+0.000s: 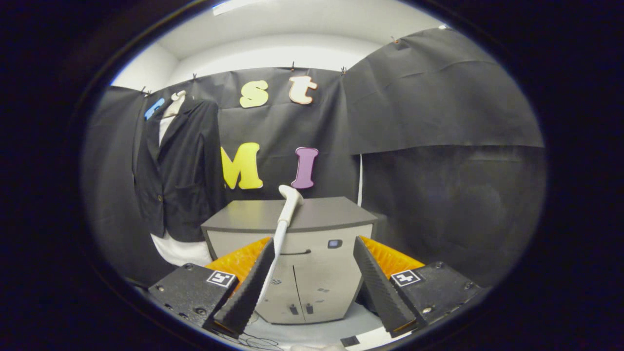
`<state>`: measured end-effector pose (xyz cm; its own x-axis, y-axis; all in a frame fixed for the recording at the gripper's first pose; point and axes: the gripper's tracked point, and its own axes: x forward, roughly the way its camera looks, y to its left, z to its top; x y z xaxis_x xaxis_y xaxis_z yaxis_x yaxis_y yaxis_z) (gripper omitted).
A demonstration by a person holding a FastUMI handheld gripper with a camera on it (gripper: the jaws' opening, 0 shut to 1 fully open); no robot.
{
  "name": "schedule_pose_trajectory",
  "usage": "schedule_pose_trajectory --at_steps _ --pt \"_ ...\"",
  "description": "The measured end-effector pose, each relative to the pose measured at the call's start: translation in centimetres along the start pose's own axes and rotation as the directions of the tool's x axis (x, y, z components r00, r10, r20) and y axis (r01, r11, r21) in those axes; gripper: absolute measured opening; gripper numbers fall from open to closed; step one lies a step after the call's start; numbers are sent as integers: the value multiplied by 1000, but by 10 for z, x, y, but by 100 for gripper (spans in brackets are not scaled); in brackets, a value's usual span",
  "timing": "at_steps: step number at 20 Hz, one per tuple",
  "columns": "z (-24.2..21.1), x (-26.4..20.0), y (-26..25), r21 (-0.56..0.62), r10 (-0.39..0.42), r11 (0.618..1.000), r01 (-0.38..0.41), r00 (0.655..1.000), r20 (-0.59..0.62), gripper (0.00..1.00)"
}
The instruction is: Iron the clothes twice with a garment steamer, once on the left side and once on the right side.
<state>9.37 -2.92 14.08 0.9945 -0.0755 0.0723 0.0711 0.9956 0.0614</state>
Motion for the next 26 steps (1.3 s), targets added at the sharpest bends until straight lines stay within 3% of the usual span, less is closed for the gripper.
schedule_pose_trajectory --at_steps 7,12,18,26 --pt "70 123 23 31 91 996 -90 995 -31 98" --pt "91 211 46 -3 142 990 -143 985 -97 91" --pt "55 292 71 0 191 980 -198 944 -268 89" --pt "-18 350 80 43 213 974 -221 838 -503 88"
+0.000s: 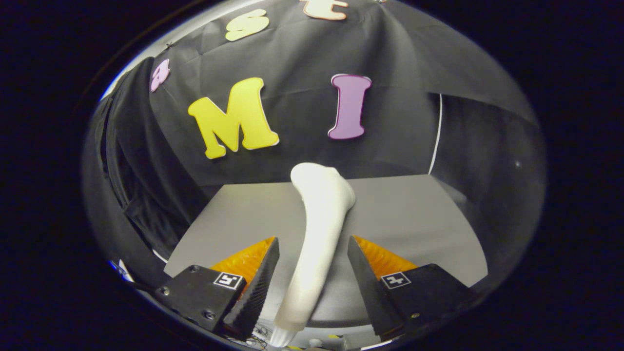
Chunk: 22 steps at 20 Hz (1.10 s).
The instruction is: Iron the clothes twice with a garment steamer, once on the left side and once on the right side.
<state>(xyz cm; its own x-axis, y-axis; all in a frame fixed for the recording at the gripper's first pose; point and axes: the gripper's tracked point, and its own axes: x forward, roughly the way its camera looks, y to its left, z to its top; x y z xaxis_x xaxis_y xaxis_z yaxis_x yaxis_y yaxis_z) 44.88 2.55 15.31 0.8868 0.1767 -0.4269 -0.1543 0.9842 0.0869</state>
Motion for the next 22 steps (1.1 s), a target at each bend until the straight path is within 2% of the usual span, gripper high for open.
schedule_pose_trajectory --at_steps 6,8,9,10,12,13,16,22 --pt "-21 13 5 75 21 997 -13 994 -106 80" --pt "-25 14 8 118 22 993 -6 991 -133 74" --pt "-23 14 10 138 25 990 -7 992 -128 67" --pt "-26 14 13 163 37 987 -13 989 -144 65" --pt "-27 14 12 231 56 973 -17 985 -162 54" --pt "-27 15 11 266 68 964 -20 982 -175 45" --pt "-30 6 8 303 103 952 -43 977 -185 39" --pt "-32 -8 22 309 126 948 -75 980 -151 33"
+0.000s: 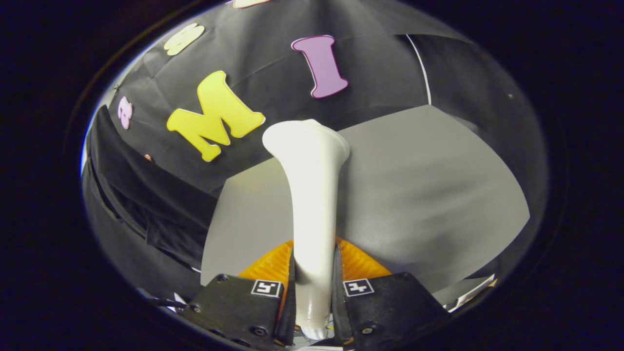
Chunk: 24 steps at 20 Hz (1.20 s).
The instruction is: Iron the clothes twice with a garment steamer, once on the left side and once on the right side.
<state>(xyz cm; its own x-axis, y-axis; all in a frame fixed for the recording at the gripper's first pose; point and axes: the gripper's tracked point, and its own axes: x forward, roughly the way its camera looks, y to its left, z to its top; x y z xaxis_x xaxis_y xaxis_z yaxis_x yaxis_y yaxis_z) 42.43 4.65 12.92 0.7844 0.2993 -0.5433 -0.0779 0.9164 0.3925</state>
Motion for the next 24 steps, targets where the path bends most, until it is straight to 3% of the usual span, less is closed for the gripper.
schedule_pose_trajectory --at_steps 6,12,16,24 --pt "3 -41 41 -28 83 996 -80 992 93 32" --pt "13 -105 105 -93 129 990 -109 958 258 30" --pt "19 -149 151 -197 119 979 -42 911 395 30" --pt "33 -201 269 -325 109 937 124 782 614 30"
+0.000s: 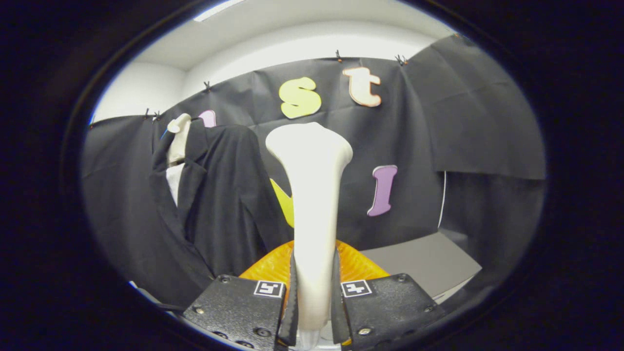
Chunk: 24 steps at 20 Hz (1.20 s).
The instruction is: Iron the clothes twice with a garment steamer, once on the left side and once on the right side.
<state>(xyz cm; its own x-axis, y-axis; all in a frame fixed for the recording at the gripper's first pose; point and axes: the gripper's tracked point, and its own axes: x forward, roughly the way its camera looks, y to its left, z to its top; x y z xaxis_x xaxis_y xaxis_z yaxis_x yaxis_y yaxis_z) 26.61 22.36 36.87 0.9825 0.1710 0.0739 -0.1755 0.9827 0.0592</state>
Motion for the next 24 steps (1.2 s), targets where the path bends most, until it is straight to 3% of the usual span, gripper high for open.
schedule_pose_trajectory --at_steps 7,14,24 --pt "35 12 104 -141 -36 989 54 991 127 30" --pt "46 34 180 -222 -28 973 65 985 169 30" --pt "11 44 185 -235 -59 968 88 990 128 30"
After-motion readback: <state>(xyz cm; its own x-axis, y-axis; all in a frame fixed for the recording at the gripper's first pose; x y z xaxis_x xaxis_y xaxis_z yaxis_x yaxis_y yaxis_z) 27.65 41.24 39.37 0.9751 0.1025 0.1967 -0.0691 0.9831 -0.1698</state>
